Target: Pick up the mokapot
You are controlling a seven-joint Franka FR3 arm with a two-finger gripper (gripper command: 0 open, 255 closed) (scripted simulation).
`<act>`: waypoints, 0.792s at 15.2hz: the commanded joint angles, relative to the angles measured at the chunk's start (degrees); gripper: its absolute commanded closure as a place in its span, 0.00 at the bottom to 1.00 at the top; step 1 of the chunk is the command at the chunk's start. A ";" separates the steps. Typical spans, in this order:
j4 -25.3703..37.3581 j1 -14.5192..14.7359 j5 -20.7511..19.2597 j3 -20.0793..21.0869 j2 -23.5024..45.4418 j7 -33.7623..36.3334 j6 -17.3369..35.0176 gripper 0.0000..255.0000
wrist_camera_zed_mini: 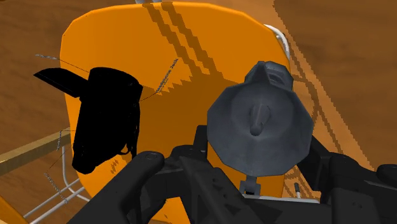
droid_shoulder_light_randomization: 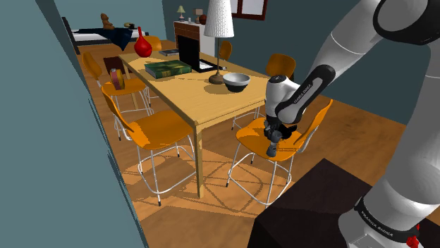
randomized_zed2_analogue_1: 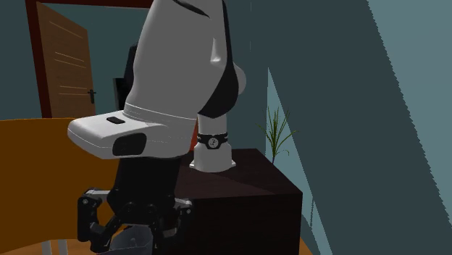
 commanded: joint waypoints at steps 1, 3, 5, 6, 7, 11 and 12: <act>0.02 -0.02 -0.05 -0.06 0.10 0.05 0.02 1.00; -0.24 -0.28 0.99 0.41 -1.49 -1.05 -1.24 1.00; -0.43 -0.49 2.03 0.83 -3.05 -2.13 -2.53 1.00; -0.51 -0.58 2.54 1.02 -3.81 -2.66 -3.18 1.00; -0.57 -0.66 3.05 1.21 -4.57 -3.19 -3.84 1.00; -0.67 -0.85 5.01 1.80 -7.51 -5.22 -6.52 1.00; -0.65 -0.88 5.48 1.93 -8.22 -5.71 -7.20 1.00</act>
